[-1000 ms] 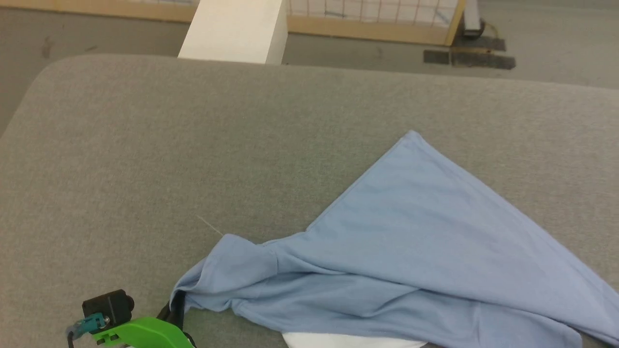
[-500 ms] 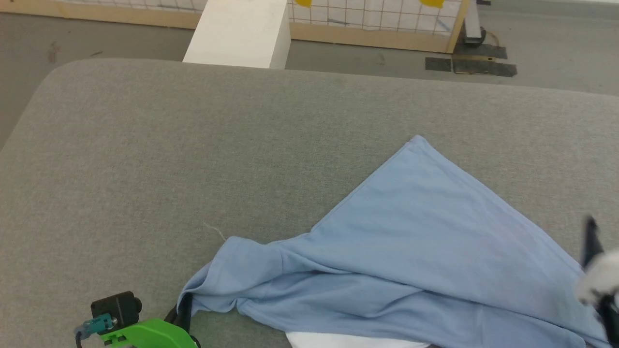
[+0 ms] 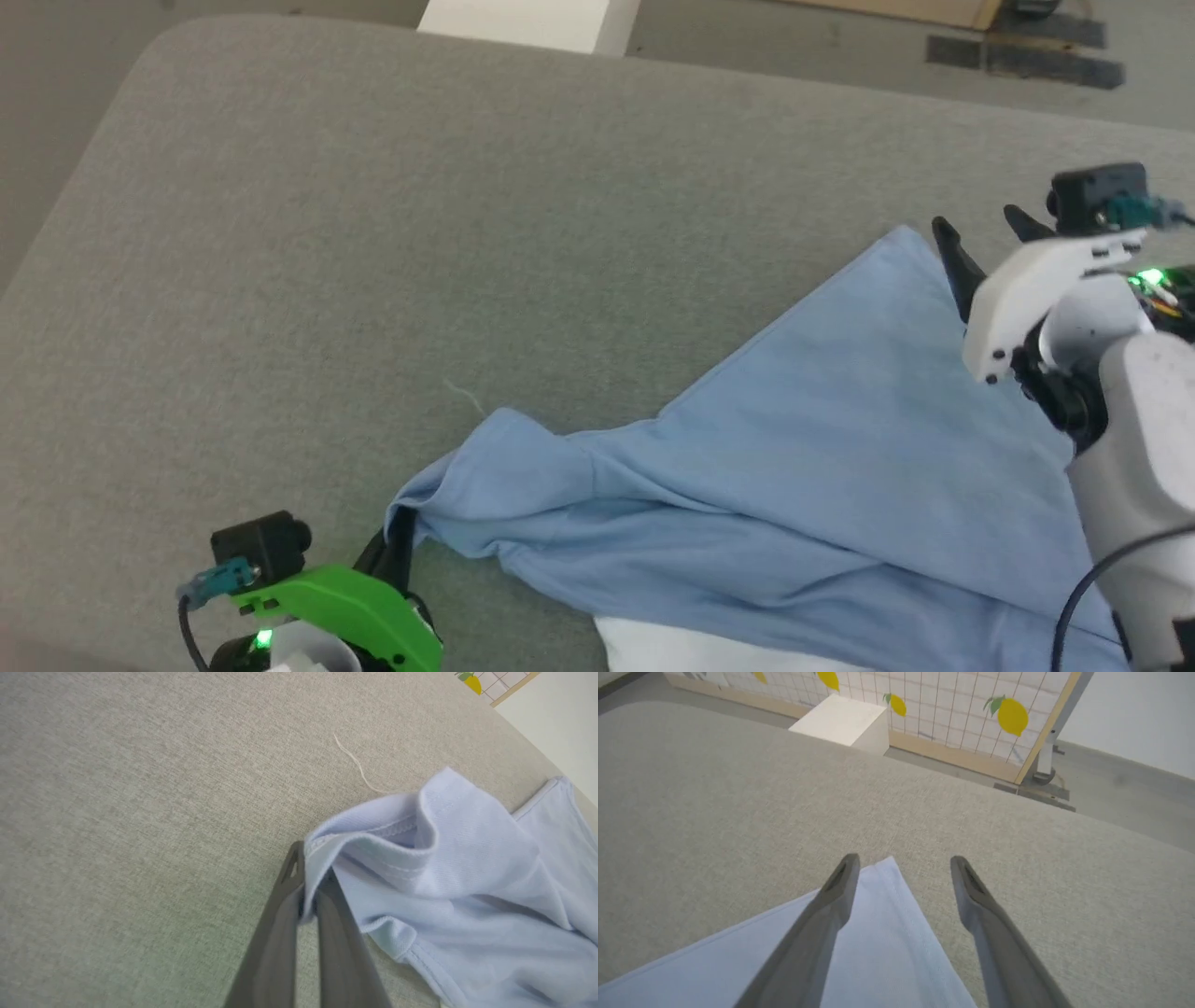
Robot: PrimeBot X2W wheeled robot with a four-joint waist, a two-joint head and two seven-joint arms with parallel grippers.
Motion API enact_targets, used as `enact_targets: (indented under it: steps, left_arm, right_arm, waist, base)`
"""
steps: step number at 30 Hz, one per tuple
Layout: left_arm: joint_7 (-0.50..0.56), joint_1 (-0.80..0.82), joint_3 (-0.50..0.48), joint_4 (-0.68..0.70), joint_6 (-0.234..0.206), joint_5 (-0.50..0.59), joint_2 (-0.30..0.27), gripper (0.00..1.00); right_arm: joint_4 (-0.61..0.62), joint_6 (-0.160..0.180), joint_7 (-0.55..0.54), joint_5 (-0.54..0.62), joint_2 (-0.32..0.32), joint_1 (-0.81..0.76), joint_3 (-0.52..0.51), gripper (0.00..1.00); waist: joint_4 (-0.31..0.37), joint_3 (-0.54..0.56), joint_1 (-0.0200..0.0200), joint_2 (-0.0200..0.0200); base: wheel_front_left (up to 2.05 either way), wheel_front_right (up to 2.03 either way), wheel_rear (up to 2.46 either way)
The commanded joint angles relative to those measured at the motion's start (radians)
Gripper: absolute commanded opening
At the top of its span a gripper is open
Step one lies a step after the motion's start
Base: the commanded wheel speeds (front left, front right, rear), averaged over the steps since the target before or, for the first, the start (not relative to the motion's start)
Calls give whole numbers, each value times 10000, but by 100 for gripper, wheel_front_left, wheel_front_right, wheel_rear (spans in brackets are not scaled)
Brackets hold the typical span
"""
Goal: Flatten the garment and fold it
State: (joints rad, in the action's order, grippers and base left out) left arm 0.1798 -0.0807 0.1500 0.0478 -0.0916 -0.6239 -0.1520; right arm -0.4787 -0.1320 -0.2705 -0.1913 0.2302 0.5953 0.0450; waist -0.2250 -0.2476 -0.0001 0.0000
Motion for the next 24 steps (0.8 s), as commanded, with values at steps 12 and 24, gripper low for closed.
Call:
enact_targets:
  steps: [12, 24]
  left_arm:
    - [-585, 622, 320, -735, 433, -263, 393, 0]
    - [-699, 487, 229, -982, 331, -251, 219, 0]
  right_arm:
    - [-2112, 13, -4683, -55, 849, 2085, 1051, 72]
    - [-161, 13, -3101, -507, 692, 629, 445, 0]
  waist:
    - [-1328, -1478, 1, 0]
    - [-715, -258, 1, 0]
  base:
    - [0, 0, 0]
    - [0, 0, 0]
